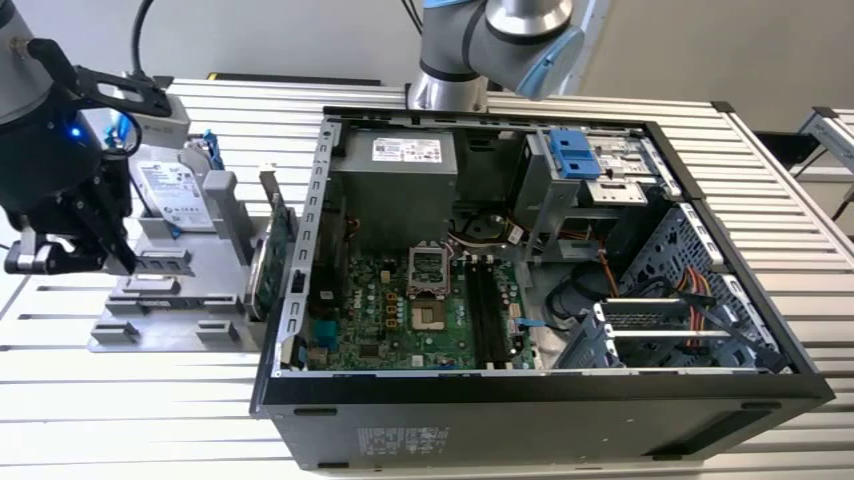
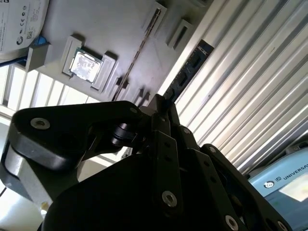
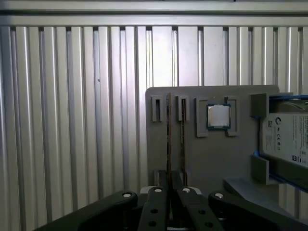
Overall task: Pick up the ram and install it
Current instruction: 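Pick up the ram and move it above insertion slot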
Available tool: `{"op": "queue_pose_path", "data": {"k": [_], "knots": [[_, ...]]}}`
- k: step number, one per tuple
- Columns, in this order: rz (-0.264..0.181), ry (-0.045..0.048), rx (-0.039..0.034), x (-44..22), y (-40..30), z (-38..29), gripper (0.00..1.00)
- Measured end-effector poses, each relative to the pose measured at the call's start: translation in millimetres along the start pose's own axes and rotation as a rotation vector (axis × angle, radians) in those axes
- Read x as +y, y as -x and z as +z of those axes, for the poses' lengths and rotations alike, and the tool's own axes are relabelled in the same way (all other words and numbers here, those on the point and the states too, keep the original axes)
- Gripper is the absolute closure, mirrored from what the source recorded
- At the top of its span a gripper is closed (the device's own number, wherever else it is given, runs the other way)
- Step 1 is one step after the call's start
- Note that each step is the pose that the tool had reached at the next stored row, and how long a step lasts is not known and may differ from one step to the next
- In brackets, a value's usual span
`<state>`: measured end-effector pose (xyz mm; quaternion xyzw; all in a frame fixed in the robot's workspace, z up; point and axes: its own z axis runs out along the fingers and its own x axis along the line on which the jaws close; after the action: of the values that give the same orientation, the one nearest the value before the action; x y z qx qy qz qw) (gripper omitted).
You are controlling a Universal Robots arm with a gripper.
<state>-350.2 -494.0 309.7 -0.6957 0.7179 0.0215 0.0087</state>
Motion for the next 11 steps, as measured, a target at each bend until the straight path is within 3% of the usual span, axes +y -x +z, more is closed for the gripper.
{"op": "queue_pose_path", "data": {"k": [11], "knots": [[0.000, -0.0001, 0.0000, 0.3, 0.6, -12.7, 1.00]]}}
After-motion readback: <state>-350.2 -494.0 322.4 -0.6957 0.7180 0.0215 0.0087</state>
